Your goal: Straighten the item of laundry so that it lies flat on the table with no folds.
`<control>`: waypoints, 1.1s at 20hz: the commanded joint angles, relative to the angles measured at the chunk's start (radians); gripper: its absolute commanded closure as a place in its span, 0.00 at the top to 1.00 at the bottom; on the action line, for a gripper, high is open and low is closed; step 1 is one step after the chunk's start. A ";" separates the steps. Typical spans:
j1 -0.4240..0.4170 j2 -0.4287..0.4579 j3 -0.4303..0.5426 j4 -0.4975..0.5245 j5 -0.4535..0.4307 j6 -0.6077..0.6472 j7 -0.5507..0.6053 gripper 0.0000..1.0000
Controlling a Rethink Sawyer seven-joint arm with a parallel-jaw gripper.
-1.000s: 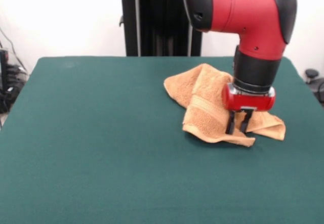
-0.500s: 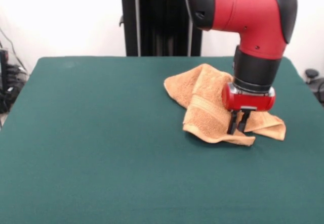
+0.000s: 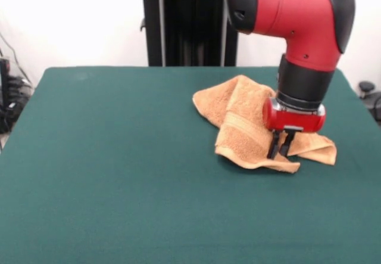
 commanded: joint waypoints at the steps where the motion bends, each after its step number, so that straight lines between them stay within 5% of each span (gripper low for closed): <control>1: 0.069 0.158 0.027 -0.258 0.110 0.309 0.202 0.00; 10: -0.002 0.398 0.072 -0.653 0.106 0.524 0.142 0.00; 22: -0.045 0.605 0.077 -1.102 0.066 0.899 0.139 0.00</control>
